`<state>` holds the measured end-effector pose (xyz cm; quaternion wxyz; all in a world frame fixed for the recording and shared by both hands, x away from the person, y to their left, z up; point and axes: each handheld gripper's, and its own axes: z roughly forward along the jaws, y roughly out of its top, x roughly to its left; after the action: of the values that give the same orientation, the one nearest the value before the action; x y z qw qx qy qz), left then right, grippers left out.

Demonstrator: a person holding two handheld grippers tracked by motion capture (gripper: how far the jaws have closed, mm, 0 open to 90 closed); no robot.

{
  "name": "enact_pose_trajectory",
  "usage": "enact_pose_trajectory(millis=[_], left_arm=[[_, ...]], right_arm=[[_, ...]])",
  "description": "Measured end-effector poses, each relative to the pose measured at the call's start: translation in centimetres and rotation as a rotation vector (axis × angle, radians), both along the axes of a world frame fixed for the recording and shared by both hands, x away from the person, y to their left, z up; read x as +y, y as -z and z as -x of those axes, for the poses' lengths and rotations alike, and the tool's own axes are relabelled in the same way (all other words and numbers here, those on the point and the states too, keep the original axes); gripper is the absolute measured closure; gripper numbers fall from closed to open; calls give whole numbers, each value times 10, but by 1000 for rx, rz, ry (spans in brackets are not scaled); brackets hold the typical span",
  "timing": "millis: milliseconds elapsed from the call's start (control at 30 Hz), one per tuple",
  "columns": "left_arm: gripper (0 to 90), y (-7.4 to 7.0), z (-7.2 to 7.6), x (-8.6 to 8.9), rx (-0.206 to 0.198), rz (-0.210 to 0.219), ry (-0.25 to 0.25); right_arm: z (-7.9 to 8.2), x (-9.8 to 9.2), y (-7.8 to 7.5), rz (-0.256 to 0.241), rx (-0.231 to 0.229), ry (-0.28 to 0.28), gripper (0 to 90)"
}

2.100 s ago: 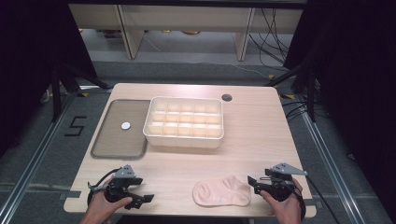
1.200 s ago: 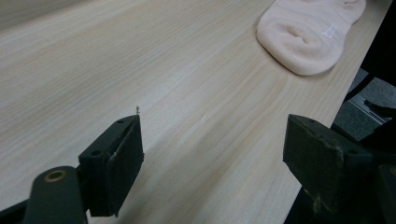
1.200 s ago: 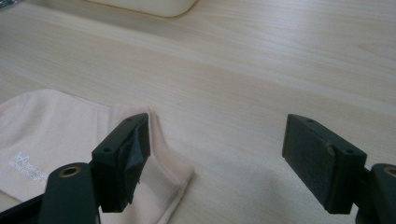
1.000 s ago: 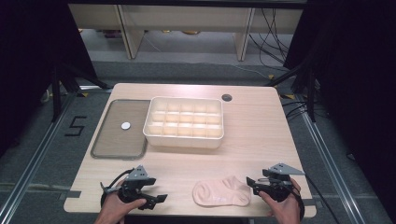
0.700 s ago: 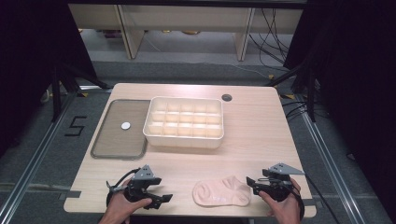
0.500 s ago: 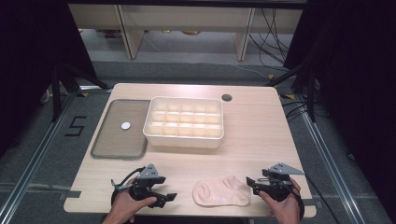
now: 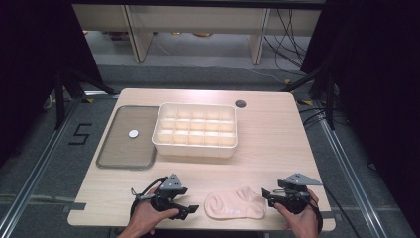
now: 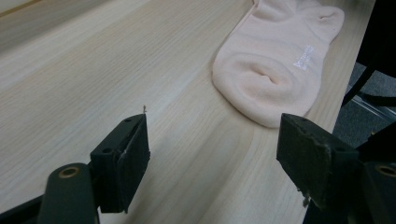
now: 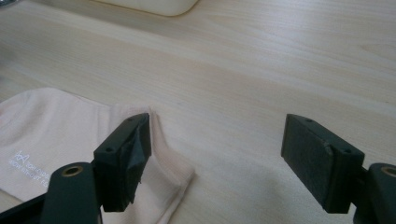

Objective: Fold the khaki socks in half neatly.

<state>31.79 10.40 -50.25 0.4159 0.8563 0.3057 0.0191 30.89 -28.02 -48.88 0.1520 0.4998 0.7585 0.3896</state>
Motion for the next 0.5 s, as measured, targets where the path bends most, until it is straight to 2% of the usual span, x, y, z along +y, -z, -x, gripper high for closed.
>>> enact_pose_trajectory(millis=[67, 233, 333, 367, 433, 467, 500], left_arm=[[257, 0, -1, -4, -10, -3, 18], [291, 2, -2, -16, -3, 3, 18], [315, 3, -3, -19, -9, -2, 23], [324, 3, -4, -22, -15, -9, 35], [348, 4, -5, -29, -24, -14, 45], [351, 5, -5, -32, -15, -11, 40], [360, 5, -6, -34, -26, -23, 53]], right_arm=[[0, 0, 0, -4, -3, -2, 254], [-1, 1, 1, 15, 1, 9, 254], [0, 0, 0, 18, -1, -6, 255], [2, 2, -1, 11, 20, 11, 256], [2, 3, -1, -2, 29, 9, 256], [2, 3, -1, -7, 25, 3, 256], [2, 3, -1, -2, 19, 4, 256]])
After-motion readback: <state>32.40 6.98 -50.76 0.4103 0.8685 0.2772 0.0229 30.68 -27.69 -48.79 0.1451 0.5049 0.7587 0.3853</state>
